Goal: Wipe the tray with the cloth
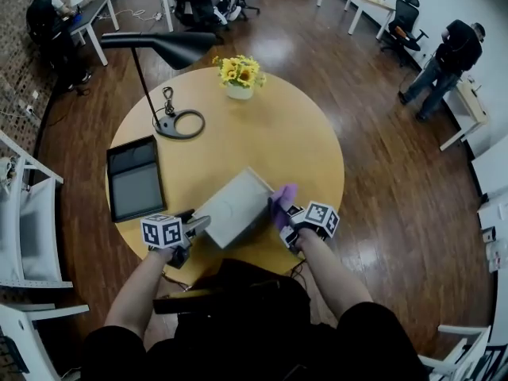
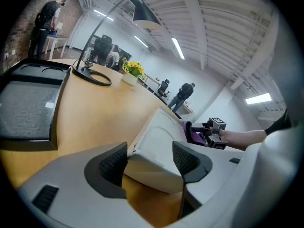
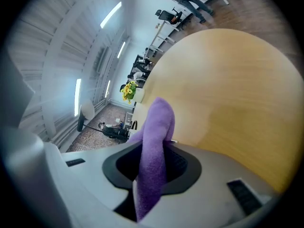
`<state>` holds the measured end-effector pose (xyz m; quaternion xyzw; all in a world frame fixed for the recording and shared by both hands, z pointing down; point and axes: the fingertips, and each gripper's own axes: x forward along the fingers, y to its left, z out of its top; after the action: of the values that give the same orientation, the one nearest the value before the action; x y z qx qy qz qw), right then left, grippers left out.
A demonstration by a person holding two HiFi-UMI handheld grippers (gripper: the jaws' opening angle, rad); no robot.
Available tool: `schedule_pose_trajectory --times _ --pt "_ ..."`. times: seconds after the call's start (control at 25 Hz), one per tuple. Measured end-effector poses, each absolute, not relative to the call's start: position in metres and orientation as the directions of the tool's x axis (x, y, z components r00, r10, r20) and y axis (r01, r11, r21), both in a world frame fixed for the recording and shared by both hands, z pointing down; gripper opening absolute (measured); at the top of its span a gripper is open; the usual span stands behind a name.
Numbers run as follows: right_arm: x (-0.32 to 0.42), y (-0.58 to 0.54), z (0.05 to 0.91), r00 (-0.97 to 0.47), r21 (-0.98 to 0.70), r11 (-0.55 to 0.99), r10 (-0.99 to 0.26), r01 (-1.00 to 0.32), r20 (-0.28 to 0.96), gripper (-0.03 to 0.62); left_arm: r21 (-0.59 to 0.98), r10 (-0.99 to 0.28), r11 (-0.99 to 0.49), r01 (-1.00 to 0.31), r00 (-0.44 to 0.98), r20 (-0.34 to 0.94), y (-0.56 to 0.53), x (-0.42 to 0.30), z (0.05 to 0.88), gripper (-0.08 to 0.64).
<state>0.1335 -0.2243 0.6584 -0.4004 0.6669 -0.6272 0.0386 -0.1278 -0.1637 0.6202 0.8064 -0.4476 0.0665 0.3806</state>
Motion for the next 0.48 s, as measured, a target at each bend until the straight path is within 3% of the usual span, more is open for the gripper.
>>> schedule_pose_trajectory --times 0.28,0.48 --pt "0.125 -0.26 0.659 -0.69 -0.877 -0.102 -0.577 -0.47 0.437 0.089 0.637 -0.685 -0.268 -0.722 0.608 0.401 -0.129 -0.107 0.617 0.29" --pt "0.122 -0.284 0.661 -0.658 -0.839 -0.067 -0.589 -0.54 0.47 0.089 0.669 -0.677 -0.273 -0.691 0.632 0.377 -0.111 -0.082 0.616 0.29"
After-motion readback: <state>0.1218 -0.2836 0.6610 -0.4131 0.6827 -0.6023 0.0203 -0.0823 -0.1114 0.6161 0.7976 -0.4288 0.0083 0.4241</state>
